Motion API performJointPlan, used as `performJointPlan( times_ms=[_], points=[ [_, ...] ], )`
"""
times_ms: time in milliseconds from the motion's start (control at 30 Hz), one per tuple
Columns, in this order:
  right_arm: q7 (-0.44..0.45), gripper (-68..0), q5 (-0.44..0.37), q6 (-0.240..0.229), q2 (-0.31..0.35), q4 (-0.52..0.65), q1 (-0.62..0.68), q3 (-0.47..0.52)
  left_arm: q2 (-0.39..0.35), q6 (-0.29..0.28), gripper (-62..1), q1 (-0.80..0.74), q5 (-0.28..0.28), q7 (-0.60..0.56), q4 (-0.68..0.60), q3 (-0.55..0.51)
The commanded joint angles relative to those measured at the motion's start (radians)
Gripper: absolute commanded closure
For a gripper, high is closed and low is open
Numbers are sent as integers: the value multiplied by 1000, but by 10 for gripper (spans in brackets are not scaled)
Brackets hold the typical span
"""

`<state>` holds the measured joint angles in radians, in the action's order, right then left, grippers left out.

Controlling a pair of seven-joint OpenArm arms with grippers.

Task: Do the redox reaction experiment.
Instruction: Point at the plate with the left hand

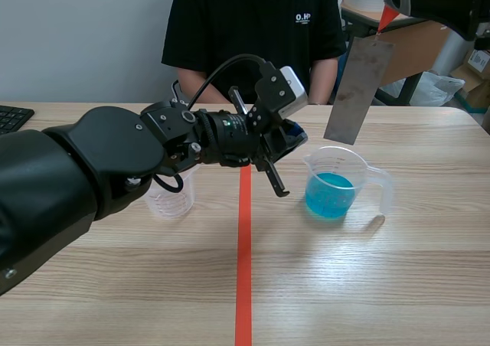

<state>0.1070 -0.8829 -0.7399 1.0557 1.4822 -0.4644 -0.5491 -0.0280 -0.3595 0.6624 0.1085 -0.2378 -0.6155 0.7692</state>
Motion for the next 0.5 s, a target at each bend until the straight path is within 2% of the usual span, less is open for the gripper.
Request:
performJointPlan(
  times_ms=[0, 467],
  points=[
    [18, -17, -16, -6, 14, 14, -12, 21, 9, 6, -49, 19, -6, -24, -19, -12],
    [18, -17, -16, -6, 14, 14, -12, 21, 11, 5, -49, 17, -6, -32, -19, -11]
  ],
)
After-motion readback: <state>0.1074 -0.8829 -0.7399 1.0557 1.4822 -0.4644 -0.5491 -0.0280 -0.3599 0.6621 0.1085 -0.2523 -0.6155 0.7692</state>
